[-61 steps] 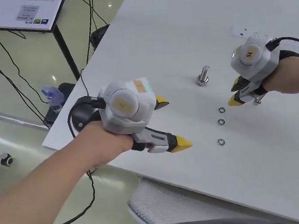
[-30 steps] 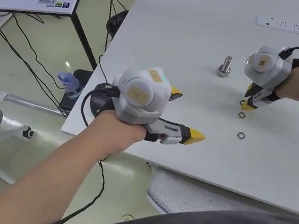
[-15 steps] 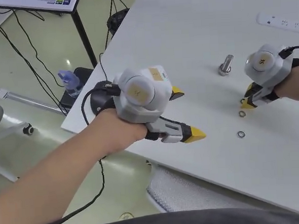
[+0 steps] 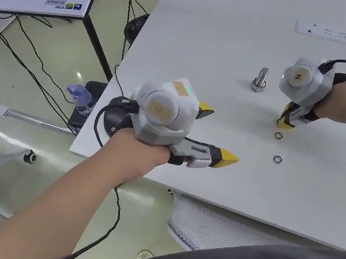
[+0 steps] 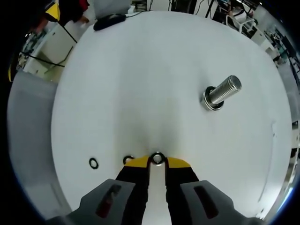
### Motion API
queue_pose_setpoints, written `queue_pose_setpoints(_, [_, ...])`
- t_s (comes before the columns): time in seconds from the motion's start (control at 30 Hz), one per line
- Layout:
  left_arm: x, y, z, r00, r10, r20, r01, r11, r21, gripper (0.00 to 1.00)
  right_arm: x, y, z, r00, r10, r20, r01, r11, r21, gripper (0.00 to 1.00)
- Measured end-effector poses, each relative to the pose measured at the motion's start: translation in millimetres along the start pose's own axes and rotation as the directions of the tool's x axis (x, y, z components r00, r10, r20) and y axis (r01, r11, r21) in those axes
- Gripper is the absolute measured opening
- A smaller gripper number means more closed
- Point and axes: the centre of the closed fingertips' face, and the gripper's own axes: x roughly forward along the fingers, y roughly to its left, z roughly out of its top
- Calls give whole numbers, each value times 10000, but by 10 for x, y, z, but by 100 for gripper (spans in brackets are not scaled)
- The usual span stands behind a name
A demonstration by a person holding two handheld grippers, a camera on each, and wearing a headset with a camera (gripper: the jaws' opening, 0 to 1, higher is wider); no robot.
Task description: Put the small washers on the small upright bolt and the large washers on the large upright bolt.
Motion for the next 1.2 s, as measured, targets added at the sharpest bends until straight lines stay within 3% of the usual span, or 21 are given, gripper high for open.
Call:
queue_pose_setpoints(0.23, [33, -15, -6, 9999, -18, -145, 20, 9999, 141, 63, -21, -3, -20, 9998, -81, 181, 77, 9997, 242, 13])
queue_pose_setpoints(0.6, [93, 73, 10, 9997, 184, -133, -183, 9998, 102, 67, -318, -62, -188, 9994, -206, 260, 197, 9992, 359, 13])
queue_pose_setpoints(0.93, [121, 121, -44, 9986, 492, -203, -492, 9988, -2, 69, -617, -75, -471, 9979, -337, 559, 285, 9954, 911, 13])
queue_pose_setpoints(1.2, [163, 150, -108, 9982, 529, -293, -529, 9986, 22, 72, -724, -70, -711, 9972, -438, 612, 359, 9916, 1244, 13])
